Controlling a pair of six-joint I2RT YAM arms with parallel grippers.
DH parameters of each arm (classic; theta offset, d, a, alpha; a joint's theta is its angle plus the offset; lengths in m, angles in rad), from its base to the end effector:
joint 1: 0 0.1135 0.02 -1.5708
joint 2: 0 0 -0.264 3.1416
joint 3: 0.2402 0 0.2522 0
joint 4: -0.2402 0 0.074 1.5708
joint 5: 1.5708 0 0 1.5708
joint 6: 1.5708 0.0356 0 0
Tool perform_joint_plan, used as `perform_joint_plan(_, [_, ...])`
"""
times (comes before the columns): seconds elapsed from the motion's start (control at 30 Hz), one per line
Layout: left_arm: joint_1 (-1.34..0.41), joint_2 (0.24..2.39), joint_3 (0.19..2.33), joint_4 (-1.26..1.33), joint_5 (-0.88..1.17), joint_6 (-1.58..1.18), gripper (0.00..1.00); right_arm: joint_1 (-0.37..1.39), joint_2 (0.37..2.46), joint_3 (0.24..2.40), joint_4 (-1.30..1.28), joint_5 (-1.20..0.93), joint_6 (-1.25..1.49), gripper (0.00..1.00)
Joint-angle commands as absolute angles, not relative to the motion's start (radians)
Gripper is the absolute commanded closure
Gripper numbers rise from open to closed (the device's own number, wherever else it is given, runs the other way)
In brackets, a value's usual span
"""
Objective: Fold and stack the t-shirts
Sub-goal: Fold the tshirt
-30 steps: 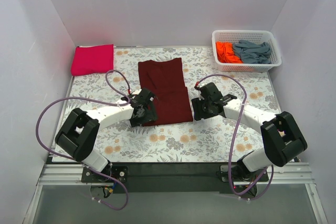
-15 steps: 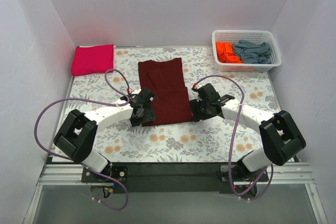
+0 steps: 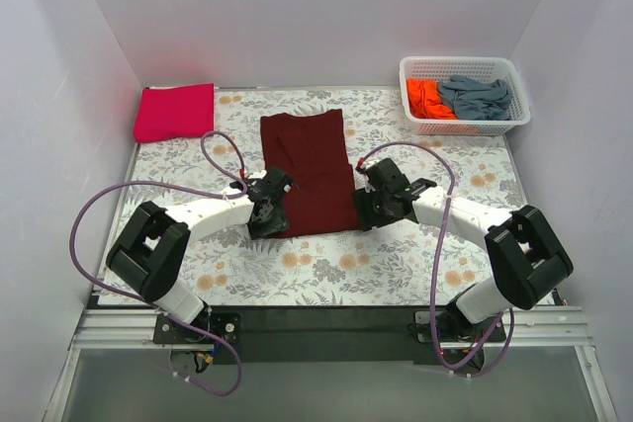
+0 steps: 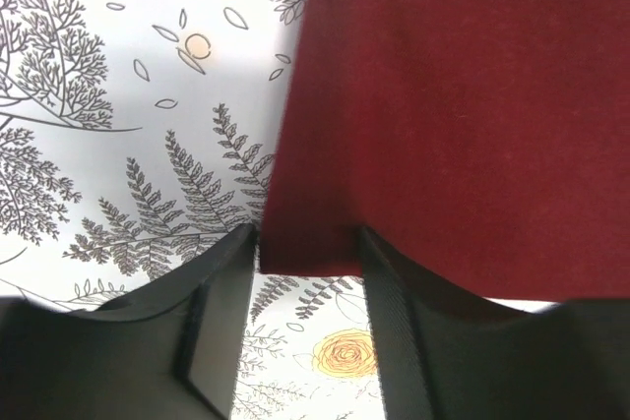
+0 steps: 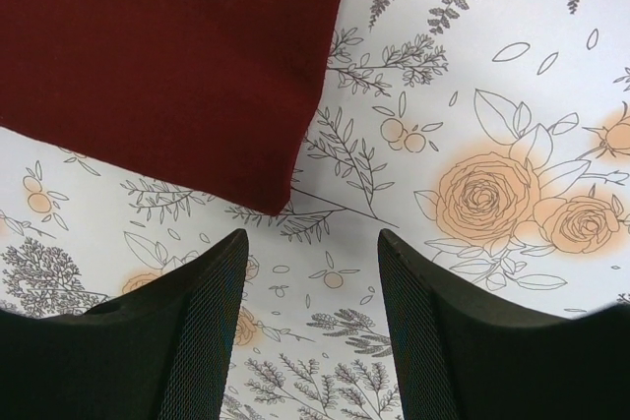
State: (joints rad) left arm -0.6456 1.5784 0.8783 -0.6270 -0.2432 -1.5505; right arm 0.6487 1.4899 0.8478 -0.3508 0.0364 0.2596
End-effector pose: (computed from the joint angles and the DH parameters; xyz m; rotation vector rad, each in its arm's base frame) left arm 0.2242 -0.1581 0.1602 -1.2670 2.5103 -0.1501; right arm 0.2324 0.1745 0.1862 -0.4871 2.5449 0.2955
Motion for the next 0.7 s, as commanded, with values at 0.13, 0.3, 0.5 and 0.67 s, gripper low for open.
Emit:
perform_joint_plan(0.13, [-0.652, 1.621, 0.796, -0.604, -0.203, -1.569, 0.75, 0.678, 1.531, 0.925, -0.371, 0.074, 0.304, 0.38])
perform_joint_plan(0.3, [-0.653, 1.598, 0.776, -0.598, -0.181, -1.571, 0.94, 0.698, 1.562, 0.968, -0.388, 0.101, 0.336, 0.39])
perform_joint_plan(0.5, [-0.653, 1.582, 0.764, -0.597, -0.175, -1.568, 1.0, 0.719, 1.597, 0.991, -0.403, 0.141, 0.364, 0.4])
perform_joint_plan(0.67, [-0.653, 1.572, 0.761, -0.595, -0.167, -1.568, 1.0, 0.729, 1.629, 0.997, -0.4, 0.175, 0.379, 0.42])
